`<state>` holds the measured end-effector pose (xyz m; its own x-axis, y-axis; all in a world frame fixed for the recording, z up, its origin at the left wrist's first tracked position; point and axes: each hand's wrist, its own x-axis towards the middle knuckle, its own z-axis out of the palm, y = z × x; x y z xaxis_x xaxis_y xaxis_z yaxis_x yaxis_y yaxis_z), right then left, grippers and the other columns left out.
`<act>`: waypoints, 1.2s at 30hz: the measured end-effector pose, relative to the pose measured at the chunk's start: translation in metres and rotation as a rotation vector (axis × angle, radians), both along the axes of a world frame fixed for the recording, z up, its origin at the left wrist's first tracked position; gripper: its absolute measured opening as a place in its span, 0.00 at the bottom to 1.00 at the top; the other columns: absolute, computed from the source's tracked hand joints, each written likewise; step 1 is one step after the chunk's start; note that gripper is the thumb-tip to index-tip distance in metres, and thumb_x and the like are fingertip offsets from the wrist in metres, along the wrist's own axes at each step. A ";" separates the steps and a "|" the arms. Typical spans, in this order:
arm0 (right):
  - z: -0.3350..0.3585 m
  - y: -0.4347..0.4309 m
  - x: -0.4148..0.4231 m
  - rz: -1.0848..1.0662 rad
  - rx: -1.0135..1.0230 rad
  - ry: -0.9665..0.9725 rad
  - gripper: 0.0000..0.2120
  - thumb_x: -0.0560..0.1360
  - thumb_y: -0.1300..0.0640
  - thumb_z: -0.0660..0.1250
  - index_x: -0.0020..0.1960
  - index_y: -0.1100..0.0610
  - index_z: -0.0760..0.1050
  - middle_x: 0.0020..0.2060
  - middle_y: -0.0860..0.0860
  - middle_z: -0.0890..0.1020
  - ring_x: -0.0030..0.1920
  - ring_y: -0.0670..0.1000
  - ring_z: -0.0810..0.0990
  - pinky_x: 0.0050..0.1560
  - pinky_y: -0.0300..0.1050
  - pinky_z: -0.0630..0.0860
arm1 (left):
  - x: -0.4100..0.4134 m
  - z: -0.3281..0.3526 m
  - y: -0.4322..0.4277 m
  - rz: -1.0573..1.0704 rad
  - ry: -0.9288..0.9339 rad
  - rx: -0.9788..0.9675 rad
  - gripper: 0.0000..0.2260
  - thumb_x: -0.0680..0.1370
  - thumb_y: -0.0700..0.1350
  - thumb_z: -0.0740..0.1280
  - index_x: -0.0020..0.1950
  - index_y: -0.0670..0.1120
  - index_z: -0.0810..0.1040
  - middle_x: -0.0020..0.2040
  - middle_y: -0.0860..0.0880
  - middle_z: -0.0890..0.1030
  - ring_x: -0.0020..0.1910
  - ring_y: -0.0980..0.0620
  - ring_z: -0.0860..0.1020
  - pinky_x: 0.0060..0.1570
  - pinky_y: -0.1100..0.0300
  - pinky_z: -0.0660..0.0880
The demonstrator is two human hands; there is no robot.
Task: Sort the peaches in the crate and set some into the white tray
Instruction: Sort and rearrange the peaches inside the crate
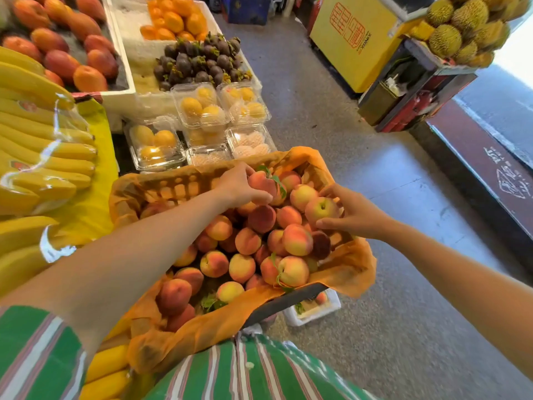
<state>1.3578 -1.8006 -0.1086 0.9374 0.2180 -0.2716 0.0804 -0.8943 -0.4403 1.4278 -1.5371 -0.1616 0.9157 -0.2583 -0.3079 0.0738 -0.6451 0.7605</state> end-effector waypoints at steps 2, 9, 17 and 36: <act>-0.002 -0.005 0.003 0.065 -0.075 0.007 0.28 0.68 0.48 0.76 0.63 0.53 0.69 0.55 0.49 0.77 0.54 0.51 0.75 0.52 0.49 0.73 | 0.002 -0.001 -0.010 -0.007 -0.068 0.030 0.32 0.66 0.57 0.78 0.63 0.47 0.70 0.56 0.49 0.75 0.54 0.49 0.74 0.48 0.56 0.69; -0.017 -0.012 0.003 0.280 -0.259 -0.054 0.28 0.70 0.50 0.74 0.66 0.57 0.73 0.60 0.54 0.75 0.62 0.55 0.70 0.62 0.47 0.67 | 0.010 0.004 -0.028 -0.027 -0.229 -0.052 0.28 0.66 0.55 0.77 0.61 0.46 0.73 0.51 0.51 0.74 0.51 0.49 0.74 0.47 0.54 0.72; -0.014 -0.011 0.012 0.024 0.081 -0.127 0.29 0.73 0.52 0.73 0.70 0.55 0.67 0.59 0.52 0.76 0.54 0.51 0.77 0.51 0.46 0.76 | 0.010 0.004 -0.046 -0.087 -0.114 -0.185 0.28 0.66 0.54 0.78 0.63 0.48 0.75 0.55 0.49 0.78 0.53 0.50 0.77 0.50 0.59 0.71; -0.037 0.027 0.084 -0.028 0.056 -0.295 0.33 0.66 0.46 0.78 0.64 0.56 0.70 0.56 0.53 0.77 0.57 0.52 0.75 0.54 0.46 0.71 | 0.029 -0.011 0.014 -0.168 -0.517 0.394 0.25 0.75 0.51 0.67 0.71 0.49 0.69 0.71 0.45 0.69 0.70 0.42 0.66 0.69 0.47 0.61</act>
<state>1.4418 -1.7733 -0.1455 0.9799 0.1980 0.0252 0.1880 -0.8731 -0.4498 1.4571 -1.5235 -0.1726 0.9276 -0.3688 0.0593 -0.3630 -0.8524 0.3763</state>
